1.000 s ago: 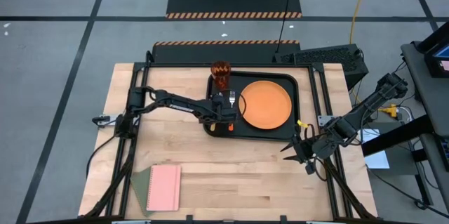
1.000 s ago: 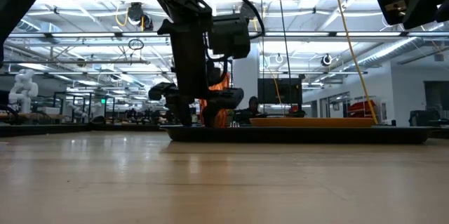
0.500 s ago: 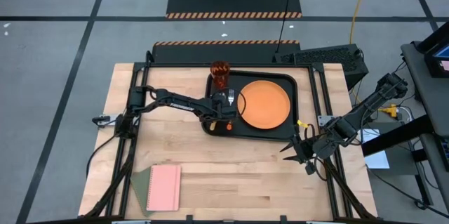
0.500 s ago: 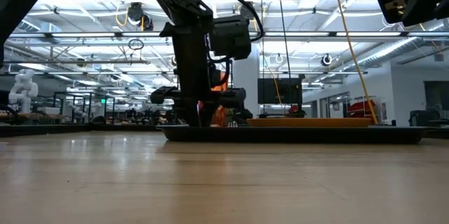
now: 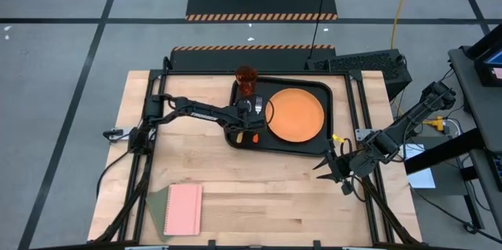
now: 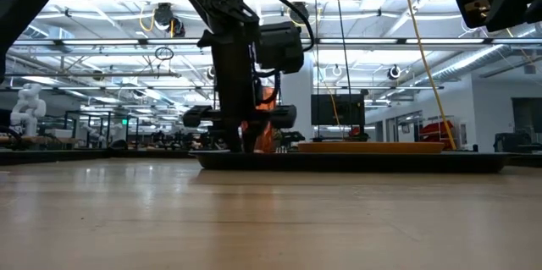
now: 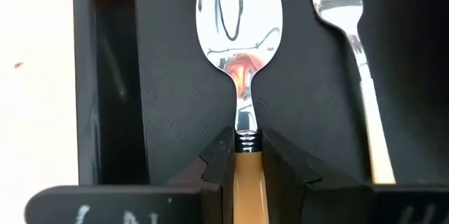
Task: Pick and place plate/cup/fork/spoon on tray
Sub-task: Put the yellow spoon on the black serving tray to the left of the orange fork
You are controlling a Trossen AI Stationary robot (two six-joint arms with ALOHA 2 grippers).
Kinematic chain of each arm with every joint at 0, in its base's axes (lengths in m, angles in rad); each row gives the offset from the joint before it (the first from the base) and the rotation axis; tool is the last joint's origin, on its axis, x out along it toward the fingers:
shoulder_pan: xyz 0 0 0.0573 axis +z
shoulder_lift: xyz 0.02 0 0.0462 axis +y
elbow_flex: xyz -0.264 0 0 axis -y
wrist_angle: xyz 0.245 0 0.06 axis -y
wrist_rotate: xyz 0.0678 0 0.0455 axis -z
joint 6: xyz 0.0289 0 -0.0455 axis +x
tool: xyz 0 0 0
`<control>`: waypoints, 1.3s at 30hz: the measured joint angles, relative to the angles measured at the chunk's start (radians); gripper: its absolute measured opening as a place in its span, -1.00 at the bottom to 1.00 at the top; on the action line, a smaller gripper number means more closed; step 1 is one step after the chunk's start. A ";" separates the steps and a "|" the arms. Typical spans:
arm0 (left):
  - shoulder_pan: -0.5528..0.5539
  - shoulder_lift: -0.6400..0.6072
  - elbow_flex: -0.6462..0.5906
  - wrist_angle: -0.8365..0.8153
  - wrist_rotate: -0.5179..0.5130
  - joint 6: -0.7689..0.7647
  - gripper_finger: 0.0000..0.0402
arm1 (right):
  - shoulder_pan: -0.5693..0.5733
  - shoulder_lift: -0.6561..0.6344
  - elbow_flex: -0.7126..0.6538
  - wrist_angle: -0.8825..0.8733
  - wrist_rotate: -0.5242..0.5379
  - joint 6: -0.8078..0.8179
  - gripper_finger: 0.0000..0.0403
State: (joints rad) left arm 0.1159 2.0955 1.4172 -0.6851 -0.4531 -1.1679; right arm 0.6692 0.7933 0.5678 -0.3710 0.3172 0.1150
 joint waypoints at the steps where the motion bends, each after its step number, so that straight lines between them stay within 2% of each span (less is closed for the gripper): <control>1: 0.001 0.001 0.004 0.001 -0.007 -0.010 -0.67 | 0.000 0.000 0.000 0.000 0.000 0.000 -0.35; 10: 0.024 0.002 0.045 0.009 -0.048 -0.021 -0.67 | 0.000 0.000 0.000 0.000 -0.001 -0.001 -0.35; 17: 0.030 0.002 0.045 0.025 -0.063 -0.066 -0.67 | 0.000 0.000 0.000 0.000 -0.002 -0.001 -0.35; 39: 0.000 -0.001 0.004 0.058 -0.065 -0.046 -0.67 | 0.000 0.000 0.000 -0.001 -0.005 0.003 -0.35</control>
State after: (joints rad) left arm 0.1158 2.0945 1.4213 -0.6266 -0.5185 -1.2144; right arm 0.6693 0.7931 0.5678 -0.3717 0.3119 0.1181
